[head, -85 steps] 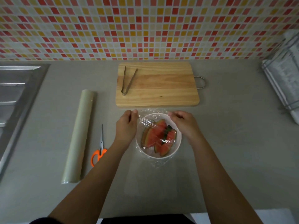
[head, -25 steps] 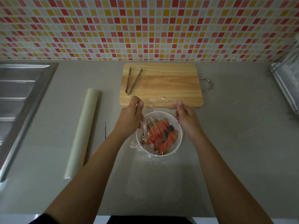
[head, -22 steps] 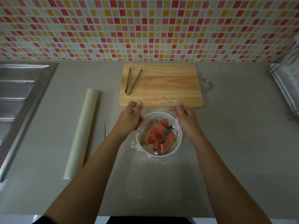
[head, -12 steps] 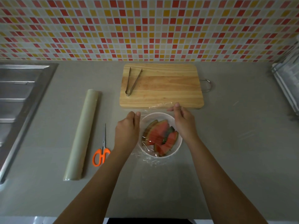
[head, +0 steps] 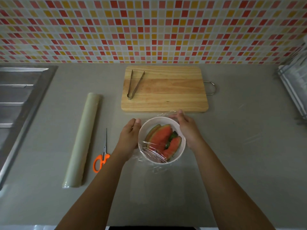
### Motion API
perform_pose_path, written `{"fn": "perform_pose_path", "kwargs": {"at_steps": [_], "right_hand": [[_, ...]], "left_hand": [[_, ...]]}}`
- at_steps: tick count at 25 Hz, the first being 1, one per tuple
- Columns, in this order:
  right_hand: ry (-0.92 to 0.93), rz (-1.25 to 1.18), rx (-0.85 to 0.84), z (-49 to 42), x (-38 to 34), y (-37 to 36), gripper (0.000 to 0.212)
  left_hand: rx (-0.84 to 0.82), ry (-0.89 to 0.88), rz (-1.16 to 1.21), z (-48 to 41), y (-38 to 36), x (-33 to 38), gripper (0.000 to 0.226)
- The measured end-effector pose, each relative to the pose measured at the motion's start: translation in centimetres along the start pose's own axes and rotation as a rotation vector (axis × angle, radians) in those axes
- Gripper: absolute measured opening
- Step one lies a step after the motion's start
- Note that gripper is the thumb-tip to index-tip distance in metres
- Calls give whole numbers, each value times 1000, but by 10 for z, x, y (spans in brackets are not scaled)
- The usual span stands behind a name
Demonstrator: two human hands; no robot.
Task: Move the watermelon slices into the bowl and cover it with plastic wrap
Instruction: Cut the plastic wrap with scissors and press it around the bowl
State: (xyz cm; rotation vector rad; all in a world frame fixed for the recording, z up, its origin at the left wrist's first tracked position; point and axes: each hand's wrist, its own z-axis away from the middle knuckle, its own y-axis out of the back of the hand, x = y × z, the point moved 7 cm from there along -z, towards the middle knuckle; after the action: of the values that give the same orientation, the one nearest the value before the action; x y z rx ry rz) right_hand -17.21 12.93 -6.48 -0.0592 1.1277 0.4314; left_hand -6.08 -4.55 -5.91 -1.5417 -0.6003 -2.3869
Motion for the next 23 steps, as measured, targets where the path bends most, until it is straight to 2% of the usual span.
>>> {"fn": "perform_pose_path", "kwargs": {"at_steps": [4, 6, 9, 11, 13, 16, 19, 21, 23], "right_hand": [[-147, -136, -96, -2, 11, -10, 49], [-205, -154, -62, -1, 17, -11, 46], [-228, -72, 58, 0, 18, -7, 27], [-218, -68, 87, 0, 16, -5, 25], [-222, -100, 98, 1, 15, -4, 35], [-252, -137, 82, 0, 15, -5, 43], [-283, -17, 97, -4, 21, -1, 27], [-273, 90, 117, -5, 21, 2, 31], [-180, 339, 124, -6, 13, 5, 29]], "left_hand": [[-46, 54, 144, 2, -4, -3, 36], [25, 115, 210, 3, -5, -7, 29], [179, 218, 311, 5, -5, -16, 18], [200, 227, 393, 5, -8, -18, 30], [217, 198, 440, 5, -10, -16, 39], [237, 134, 475, 4, -12, -12, 39], [271, 169, 410, 2, -10, -18, 34], [294, 199, 345, 1, -9, -22, 30], [335, 217, 313, 4, -7, -21, 31]]}}
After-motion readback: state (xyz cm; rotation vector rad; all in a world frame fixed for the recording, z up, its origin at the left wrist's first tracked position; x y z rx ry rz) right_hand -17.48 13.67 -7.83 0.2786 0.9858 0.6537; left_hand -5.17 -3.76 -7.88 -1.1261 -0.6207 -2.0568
